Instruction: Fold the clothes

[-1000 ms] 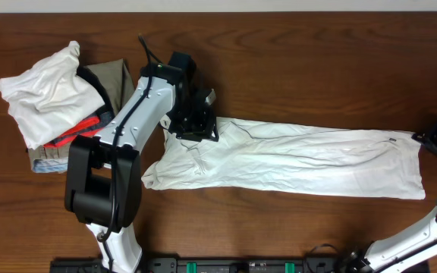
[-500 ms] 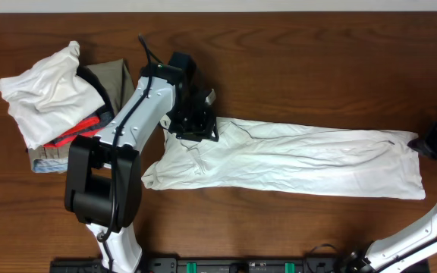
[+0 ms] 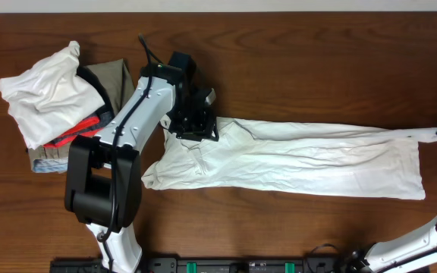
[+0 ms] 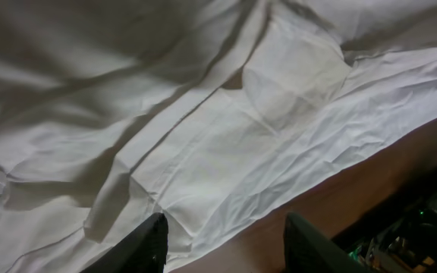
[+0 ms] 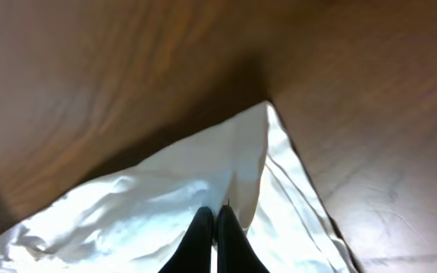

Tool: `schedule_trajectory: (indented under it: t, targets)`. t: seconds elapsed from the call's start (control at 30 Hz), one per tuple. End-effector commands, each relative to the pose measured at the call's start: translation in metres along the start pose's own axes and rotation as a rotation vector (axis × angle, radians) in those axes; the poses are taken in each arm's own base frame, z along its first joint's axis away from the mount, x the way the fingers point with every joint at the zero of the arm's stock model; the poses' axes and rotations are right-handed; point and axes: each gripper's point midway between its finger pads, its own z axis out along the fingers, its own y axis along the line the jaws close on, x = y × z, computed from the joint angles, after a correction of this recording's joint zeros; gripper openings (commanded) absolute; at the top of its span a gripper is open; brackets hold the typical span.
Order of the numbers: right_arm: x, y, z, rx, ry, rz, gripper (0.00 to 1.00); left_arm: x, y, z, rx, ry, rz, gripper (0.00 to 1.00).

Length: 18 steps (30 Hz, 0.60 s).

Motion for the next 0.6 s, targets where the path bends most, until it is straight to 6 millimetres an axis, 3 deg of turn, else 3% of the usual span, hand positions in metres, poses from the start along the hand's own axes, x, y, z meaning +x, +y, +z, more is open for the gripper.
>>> schedule_trajectory:
  t: [0.0, 0.3, 0.57]
  targets:
    - [0.000, -0.013, -0.005, 0.063, -0.005, 0.010, 0.01, 0.002, 0.006, 0.005, -0.017, 0.017, -0.007, 0.50]
    - [0.018, -0.034, -0.008, 0.194, 0.071, 0.033, 0.03, 0.002, 0.006, 0.005, -0.017, 0.017, -0.008, 0.50]
    - [0.038, -0.061, -0.007, 0.342, 0.137, 0.081, 0.12, 0.002, 0.006, 0.005, -0.017, 0.018, -0.008, 0.50]
